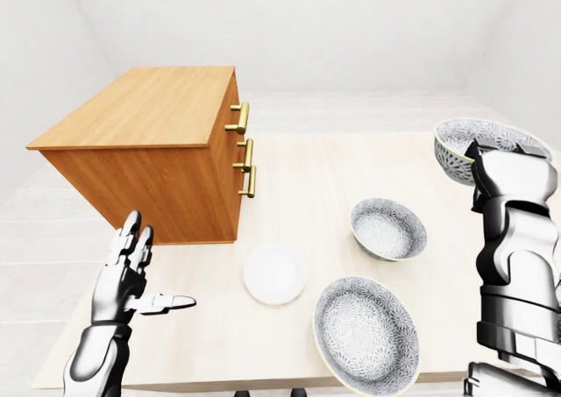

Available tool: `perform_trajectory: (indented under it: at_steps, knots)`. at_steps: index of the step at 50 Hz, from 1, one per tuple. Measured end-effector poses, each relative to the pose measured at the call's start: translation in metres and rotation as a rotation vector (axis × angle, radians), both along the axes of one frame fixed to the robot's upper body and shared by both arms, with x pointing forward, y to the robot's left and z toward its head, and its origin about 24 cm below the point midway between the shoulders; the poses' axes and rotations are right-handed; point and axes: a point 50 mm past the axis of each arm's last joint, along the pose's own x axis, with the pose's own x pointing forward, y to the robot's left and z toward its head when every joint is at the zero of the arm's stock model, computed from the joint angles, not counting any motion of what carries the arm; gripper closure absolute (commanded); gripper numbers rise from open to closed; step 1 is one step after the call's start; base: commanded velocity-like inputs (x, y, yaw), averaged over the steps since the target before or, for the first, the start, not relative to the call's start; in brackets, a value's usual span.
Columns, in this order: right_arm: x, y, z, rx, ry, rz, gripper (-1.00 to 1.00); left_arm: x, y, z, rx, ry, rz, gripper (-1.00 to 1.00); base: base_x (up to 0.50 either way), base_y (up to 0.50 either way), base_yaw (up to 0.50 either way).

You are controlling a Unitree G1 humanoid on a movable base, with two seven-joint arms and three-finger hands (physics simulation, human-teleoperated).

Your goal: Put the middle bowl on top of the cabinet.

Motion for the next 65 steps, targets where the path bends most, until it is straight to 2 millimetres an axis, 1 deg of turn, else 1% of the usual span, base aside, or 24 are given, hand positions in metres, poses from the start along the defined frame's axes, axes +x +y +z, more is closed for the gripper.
perform_trajectory:
  at_steps: [16, 27, 35, 45, 51, 65]
  knots:
    - [0.038, 0.045, 0.045, -0.046, -0.013, 0.119, 1.00, 0.001, 0.001, -0.004, -0.002, 0.017, 0.000, -1.00, 0.00, 0.00, 0.00]
    - [0.062, 0.069, 0.075, -0.044, -0.055, 0.171, 1.00, 0.002, 0.003, -0.008, -0.008, 0.030, 0.003, -1.00, 0.00, 0.00, 0.00]
    - [0.075, 0.086, 0.094, -0.026, -0.079, 0.214, 1.00, 0.002, 0.004, -0.009, -0.011, 0.035, 0.004, -1.00, 0.00, 0.00, 0.00]
    - [0.089, 0.111, 0.119, 0.027, -0.107, 0.296, 1.00, 0.002, 0.004, -0.010, -0.014, 0.041, 0.004, -1.00, 0.00, 0.00, 0.00]
    - [0.097, 0.128, 0.131, 0.058, -0.128, 0.348, 1.00, 0.002, 0.004, -0.011, -0.016, 0.044, 0.003, -1.00, 0.00, 0.00, 0.00]
    - [0.117, 0.172, 0.150, 0.169, -0.186, 0.492, 1.00, 0.002, 0.005, -0.014, -0.018, 0.057, 0.002, -1.00, 0.00, 0.00, 0.00]
